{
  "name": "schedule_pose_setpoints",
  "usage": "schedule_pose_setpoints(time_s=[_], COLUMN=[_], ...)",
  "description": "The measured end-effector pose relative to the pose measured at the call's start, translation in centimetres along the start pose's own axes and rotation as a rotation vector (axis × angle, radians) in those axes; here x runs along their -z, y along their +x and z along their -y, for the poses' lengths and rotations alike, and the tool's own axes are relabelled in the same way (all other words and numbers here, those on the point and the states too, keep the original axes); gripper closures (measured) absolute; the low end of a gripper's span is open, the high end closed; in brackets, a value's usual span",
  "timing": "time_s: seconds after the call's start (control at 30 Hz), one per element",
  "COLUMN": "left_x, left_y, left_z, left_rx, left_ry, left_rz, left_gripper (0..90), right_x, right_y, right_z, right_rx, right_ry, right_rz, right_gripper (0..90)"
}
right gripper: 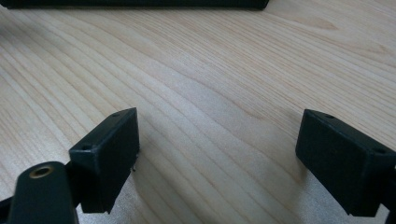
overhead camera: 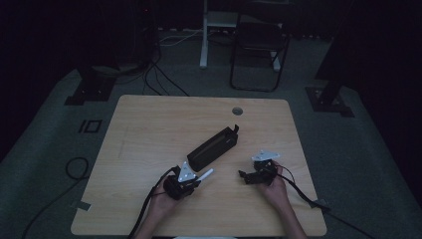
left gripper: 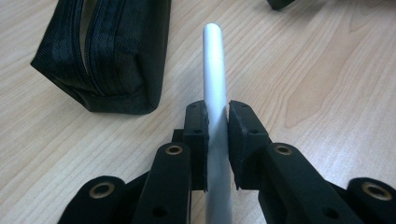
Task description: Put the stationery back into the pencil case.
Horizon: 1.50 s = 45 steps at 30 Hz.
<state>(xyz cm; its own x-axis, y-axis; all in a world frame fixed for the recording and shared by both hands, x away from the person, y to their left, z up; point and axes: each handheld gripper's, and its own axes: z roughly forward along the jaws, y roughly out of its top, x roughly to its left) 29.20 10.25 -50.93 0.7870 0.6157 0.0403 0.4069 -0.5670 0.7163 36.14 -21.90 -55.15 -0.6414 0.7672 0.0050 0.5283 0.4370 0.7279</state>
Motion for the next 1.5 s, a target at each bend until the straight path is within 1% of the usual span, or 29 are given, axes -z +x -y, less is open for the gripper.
schedule_pose_setpoints(time_s=[0.23,0.27,0.3,0.37,0.53,0.57,0.77,1.17,1.5], left_x=[0.9,1.1,1.1,1.5,1.9,2.1,2.7,3.5,4.2], left_y=[0.1,0.1,0.1,0.2,0.4,0.5,0.8,1.4,1.5], left_z=[-0.2,-0.2,-0.2,-0.3,-0.2,-0.1,-0.1,0.2,0.2], left_rx=[-0.015,-0.032,-0.032,-0.046,-0.052,-0.062,-0.06,-0.062,-0.067], left_ry=[-0.022,-0.025,-0.025,-0.032,-0.045,-0.05,-0.062,-0.071,-0.082], left_rz=[0.009,0.018,0.018,0.026,0.041,0.049,0.055,0.049,0.048], left_gripper=[79.0,79.0,78.9,78.9,78.9,78.9,78.9,78.9,78.9], right_x=[0.0,0.0,0.0,0.0,0.0,0.0,0.0,0.0,0.0], right_y=[0.0,0.0,0.0,0.0,0.0,0.0,0.0,0.0,0.0], right_z=[0.0,0.0,0.0,0.0,0.0,0.0,0.0,0.0,0.0], right_rx=[0.0,0.0,0.0,0.0,0.0,0.0,0.0,0.0,0.0], right_ry=[0.0,0.0,0.0,0.0,0.0,0.0,0.0,0.0,0.0], right_rz=[0.0,0.0,0.0,0.0,0.0,0.0,0.0,0.0,0.0], right_gripper=[13.0,13.0,13.0,13.0,13.0,13.0,13.0,13.0,13.0])
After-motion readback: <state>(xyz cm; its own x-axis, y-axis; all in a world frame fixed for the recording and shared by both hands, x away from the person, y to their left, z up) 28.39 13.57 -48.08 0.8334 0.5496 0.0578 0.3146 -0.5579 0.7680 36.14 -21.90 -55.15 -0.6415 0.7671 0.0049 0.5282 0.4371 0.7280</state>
